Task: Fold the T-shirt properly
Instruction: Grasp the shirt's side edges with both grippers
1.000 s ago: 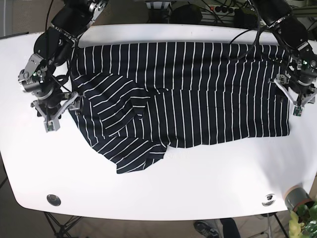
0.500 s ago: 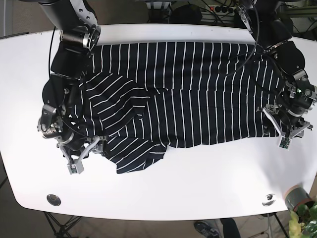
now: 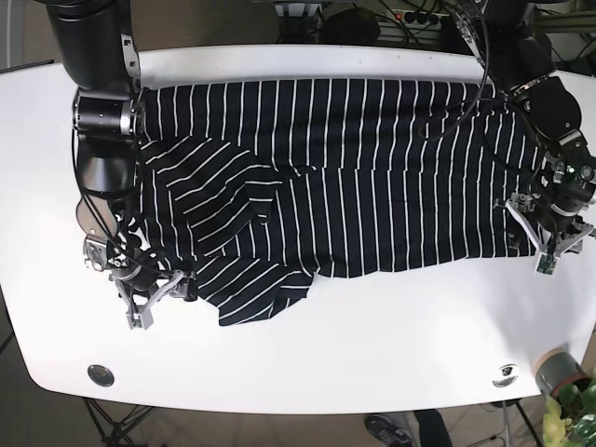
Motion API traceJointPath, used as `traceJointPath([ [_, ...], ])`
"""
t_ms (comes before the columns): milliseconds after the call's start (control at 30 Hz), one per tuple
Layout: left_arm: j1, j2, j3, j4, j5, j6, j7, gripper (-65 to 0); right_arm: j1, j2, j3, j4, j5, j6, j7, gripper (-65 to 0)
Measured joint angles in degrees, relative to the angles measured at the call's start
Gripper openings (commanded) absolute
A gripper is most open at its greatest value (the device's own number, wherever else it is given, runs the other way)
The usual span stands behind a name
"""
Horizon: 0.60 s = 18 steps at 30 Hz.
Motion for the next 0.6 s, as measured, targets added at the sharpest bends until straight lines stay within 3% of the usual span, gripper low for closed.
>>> traceJointPath([
  [233,0.61,-0.68,0.17,-0.11,-0.46,-0.04,0.17,-29.2,-1.42,2.1,-2.25,-3.3,0.02,-0.17,4.46,-17.4],
  [600,0.39,-1.16,0.07,-0.2,-0.2,0.0,0.42,-28.7,-4.87,-0.46,-1.99,-2.64,1.16,0.04,8.2,-17.6],
])
